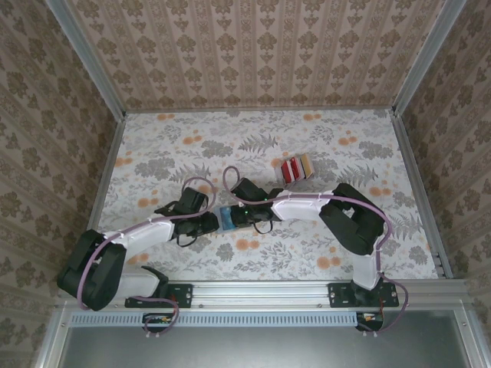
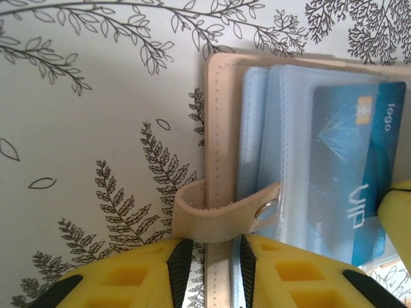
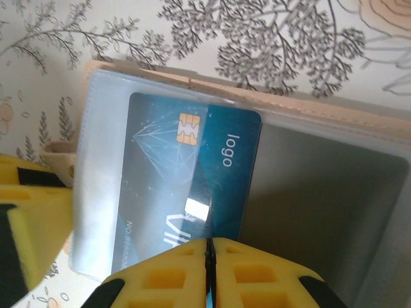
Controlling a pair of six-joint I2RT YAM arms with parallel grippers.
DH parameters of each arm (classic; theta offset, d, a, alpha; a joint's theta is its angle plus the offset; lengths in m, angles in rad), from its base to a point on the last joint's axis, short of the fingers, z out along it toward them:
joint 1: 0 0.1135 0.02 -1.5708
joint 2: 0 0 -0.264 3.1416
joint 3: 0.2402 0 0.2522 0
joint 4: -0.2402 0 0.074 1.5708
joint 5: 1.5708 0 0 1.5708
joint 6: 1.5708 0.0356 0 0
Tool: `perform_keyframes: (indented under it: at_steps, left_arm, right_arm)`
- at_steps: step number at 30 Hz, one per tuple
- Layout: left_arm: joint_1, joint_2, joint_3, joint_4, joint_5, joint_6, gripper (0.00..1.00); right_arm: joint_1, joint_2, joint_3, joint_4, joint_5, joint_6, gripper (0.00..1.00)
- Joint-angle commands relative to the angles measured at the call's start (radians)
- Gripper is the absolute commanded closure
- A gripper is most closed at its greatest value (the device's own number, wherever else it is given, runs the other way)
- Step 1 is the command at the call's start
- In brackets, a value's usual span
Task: Put the credit cards into the card holder
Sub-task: Insert the credit card into the card slot.
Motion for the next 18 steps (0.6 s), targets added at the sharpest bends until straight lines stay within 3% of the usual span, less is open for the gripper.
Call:
perform_keyframes:
  at_steps: [1, 11, 18]
  left_arm:
    - [-0.042, 0.071, -0.039, 0.070, 0.052, -0.032, 0.68]
    - [-0.100, 0.135, 0.015, 0.059, 0.034, -0.043, 0.68]
    - [-0.090, 0.030, 0.054, -0.082, -0.031, -0.013, 0.68]
  right_arm:
    - [0.019, 0.050, 0.020, 0.000, -0.045, 0.017, 0.87]
    - [0.022, 0.027, 0.025, 0.008, -0.058, 0.017, 0.87]
    - [-0.009, -0.114, -0.044, -0.031, -0.015, -0.007, 0.86]
